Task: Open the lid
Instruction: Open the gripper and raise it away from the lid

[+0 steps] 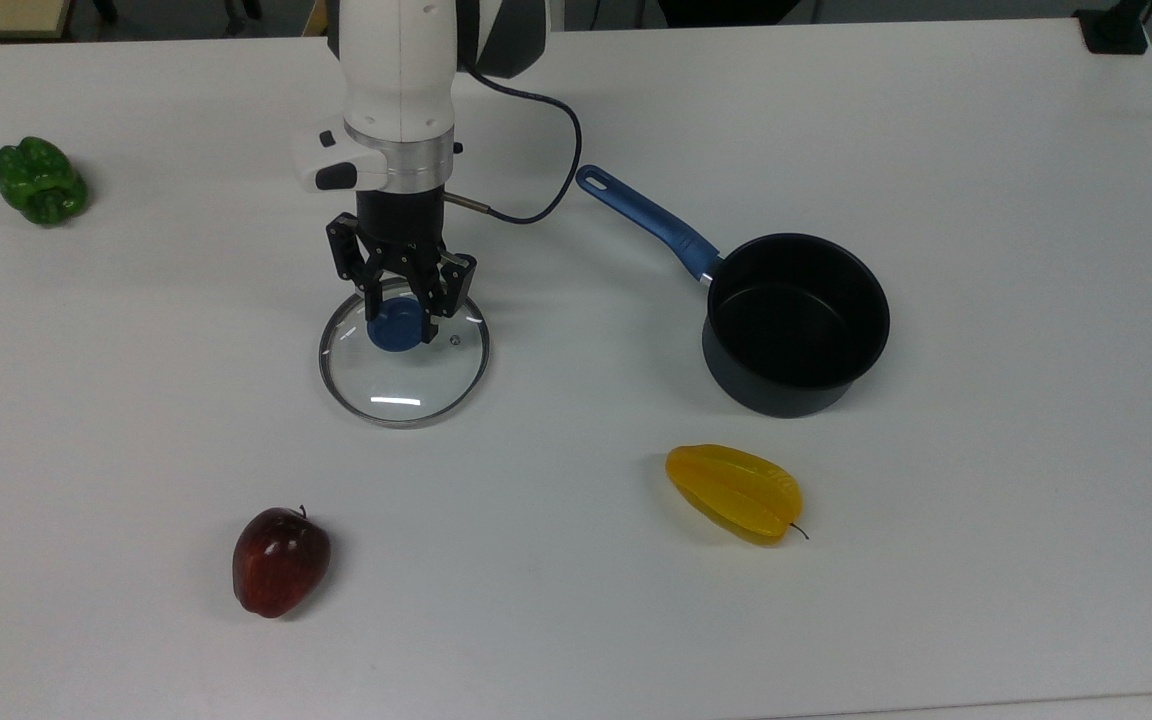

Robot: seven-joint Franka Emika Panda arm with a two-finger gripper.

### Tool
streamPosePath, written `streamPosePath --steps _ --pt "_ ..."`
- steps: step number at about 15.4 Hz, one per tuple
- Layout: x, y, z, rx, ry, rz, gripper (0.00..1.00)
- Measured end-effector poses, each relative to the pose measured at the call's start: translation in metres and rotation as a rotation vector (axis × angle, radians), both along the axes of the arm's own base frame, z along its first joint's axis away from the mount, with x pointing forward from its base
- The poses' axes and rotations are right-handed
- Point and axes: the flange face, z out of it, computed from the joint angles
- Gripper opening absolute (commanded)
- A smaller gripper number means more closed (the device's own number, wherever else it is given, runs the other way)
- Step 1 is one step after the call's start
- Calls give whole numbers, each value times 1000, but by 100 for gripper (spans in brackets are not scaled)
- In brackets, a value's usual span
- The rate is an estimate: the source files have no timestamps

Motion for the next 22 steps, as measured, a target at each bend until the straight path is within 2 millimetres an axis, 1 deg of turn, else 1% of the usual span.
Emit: streamPosePath --steps 2,3,5,7,8,9,11,13,14,15,16,18,19,21,22 --pt "0 -1 -1 0 1 1 62" --pt "0 -1 -1 -2 2 4 67" --pt "0 -1 -1 -7 3 15 70" --pt "1 0 -1 -10 2 23 97" --pt "1 0 0 -12 2 28 97" --pt "1 1 0 -12 1 30 100" --pt "1 2 1 -13 1 33 100" --pt "4 1 6 -16 -5 33 100" --pt "7 0 13 -22 5 27 100" --pt "11 -1 23 -31 22 19 100" --pt "17 0 37 -41 37 14 100" --pt "27 9 73 -61 58 11 100" --pt "32 22 101 -76 74 14 100" --pt "30 42 138 -108 113 50 100" --pt "25 52 155 -115 142 70 100"
